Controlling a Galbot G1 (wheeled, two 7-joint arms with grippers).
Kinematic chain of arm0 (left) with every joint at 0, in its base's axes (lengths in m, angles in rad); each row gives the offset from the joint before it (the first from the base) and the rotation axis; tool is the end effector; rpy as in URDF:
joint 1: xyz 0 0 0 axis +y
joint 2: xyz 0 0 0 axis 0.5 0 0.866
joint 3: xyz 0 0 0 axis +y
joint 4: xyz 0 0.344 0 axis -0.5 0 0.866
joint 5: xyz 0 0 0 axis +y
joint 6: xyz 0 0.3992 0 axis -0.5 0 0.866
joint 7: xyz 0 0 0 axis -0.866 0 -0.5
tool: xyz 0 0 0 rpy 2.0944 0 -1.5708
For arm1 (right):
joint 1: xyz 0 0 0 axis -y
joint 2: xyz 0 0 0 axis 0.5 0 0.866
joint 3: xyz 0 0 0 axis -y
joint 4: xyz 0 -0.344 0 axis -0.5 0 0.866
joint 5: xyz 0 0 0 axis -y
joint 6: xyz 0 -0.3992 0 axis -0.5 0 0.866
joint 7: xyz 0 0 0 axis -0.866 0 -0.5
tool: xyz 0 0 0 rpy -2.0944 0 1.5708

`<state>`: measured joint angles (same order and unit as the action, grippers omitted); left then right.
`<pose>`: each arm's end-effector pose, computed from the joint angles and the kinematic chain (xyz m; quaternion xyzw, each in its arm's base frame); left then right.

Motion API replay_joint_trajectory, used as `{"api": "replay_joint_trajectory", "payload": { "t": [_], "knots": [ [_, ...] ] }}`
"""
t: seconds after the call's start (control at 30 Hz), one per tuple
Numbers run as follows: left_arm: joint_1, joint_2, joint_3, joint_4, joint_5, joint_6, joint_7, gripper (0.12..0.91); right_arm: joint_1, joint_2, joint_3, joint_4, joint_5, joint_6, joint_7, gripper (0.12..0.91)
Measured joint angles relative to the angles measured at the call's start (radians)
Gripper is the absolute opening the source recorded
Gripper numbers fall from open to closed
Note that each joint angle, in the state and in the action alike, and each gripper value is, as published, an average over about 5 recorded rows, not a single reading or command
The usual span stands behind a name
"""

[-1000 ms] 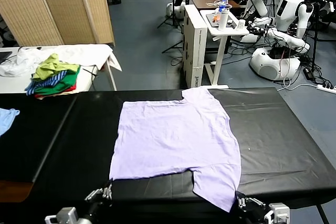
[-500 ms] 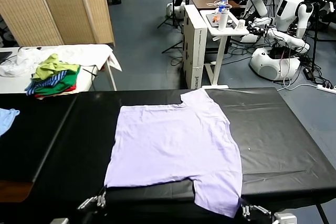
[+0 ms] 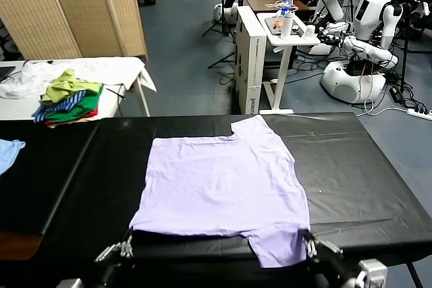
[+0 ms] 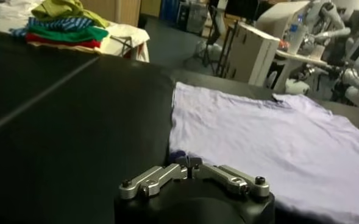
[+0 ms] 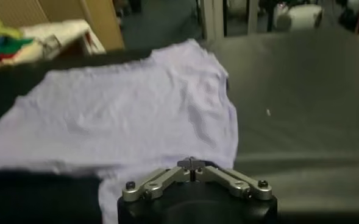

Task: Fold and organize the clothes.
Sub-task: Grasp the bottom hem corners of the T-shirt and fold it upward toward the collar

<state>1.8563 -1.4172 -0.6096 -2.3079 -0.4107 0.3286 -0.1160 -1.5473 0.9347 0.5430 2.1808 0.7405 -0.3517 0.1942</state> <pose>0.1519 0.0367 -0.2620 0.0213 -0.9730 0.1041 0.2047 0.2444 -0.0736 -0.2350 0.0851 -0.9787 -0.0429 0.1820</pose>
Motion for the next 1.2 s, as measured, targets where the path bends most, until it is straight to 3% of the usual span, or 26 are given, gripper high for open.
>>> {"api": "replay_joint_trajectory", "payload": {
  "t": [0.3,0.6,0.97,1.1,1.2],
  "knots": [
    [-0.12,0.038,0.004,0.082,0.02,0.001,0.002,0.146,0.237,0.005,-0.131,-0.169,-0.026,0.0,0.002,0.14],
    [-0.21,0.09,0.023,0.139,0.04,-0.004,0.009,0.146,0.344,0.028,-0.225,-0.274,-0.067,0.001,0.001,0.14],
    [-0.279,0.169,0.034,0.2,0.034,-0.003,0.015,0.146,0.407,0.058,-0.262,-0.363,-0.118,0.011,0.014,0.14],
    [-0.29,0.173,0.034,0.218,0.035,-0.003,0.015,0.146,0.41,0.061,-0.259,-0.365,-0.107,-0.009,0.0,0.142],
    [-0.298,0.174,0.035,0.227,0.034,0.001,0.015,0.146,0.397,0.055,-0.246,-0.346,-0.093,-0.04,-0.022,0.208]
  ]
}}
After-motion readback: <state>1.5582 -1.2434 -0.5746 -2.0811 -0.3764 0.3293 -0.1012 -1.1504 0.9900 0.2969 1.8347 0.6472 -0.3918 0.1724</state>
